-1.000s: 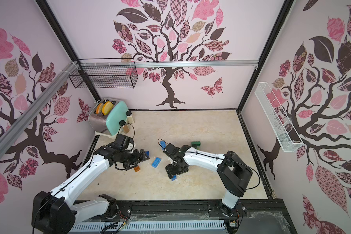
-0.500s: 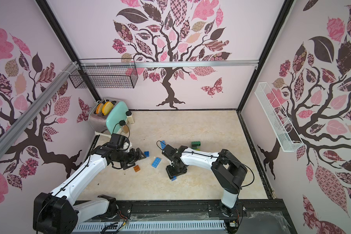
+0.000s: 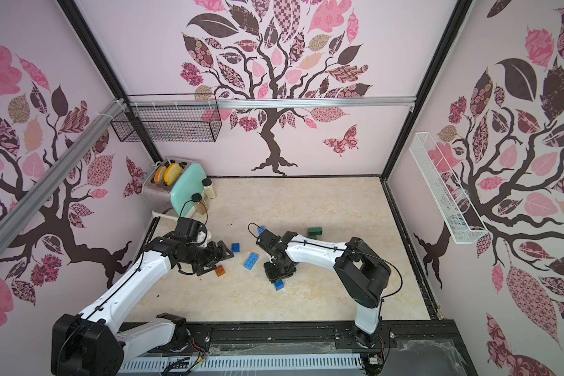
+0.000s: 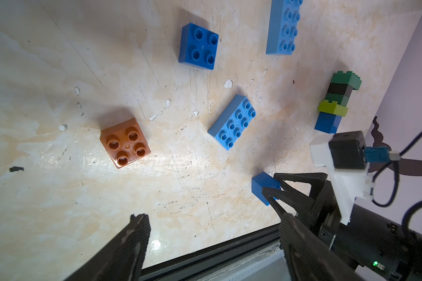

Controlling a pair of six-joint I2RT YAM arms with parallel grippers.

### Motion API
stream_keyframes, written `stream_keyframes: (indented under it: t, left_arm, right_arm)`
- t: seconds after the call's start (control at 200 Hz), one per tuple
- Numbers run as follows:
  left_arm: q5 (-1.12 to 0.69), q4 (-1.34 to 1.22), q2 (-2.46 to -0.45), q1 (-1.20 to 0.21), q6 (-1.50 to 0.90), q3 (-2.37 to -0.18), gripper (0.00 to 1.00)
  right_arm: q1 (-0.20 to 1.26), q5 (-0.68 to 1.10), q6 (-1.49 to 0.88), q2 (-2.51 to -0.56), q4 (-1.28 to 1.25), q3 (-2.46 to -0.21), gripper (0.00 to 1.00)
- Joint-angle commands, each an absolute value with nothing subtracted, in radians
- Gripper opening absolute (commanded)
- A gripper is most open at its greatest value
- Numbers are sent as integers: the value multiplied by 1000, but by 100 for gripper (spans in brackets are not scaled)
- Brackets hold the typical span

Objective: Assemble the letter f with lego
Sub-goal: Move the lego brick at the center of the board.

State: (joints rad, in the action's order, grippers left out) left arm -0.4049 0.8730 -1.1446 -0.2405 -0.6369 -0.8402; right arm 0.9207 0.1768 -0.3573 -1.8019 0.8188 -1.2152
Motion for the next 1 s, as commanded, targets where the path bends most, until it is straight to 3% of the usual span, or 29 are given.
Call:
stream_keyframes:
  t: [0.0,0.995]
  left_arm:
    - [-405,887,-1131,-234,-614,-828,87]
    - [-405,872,-1145,-229,-618,-805,86]
  right_arm:
    - [928,163,-367,-1805,837,-1243,48]
    - [939,132,-417,-1799,882,-1261,33]
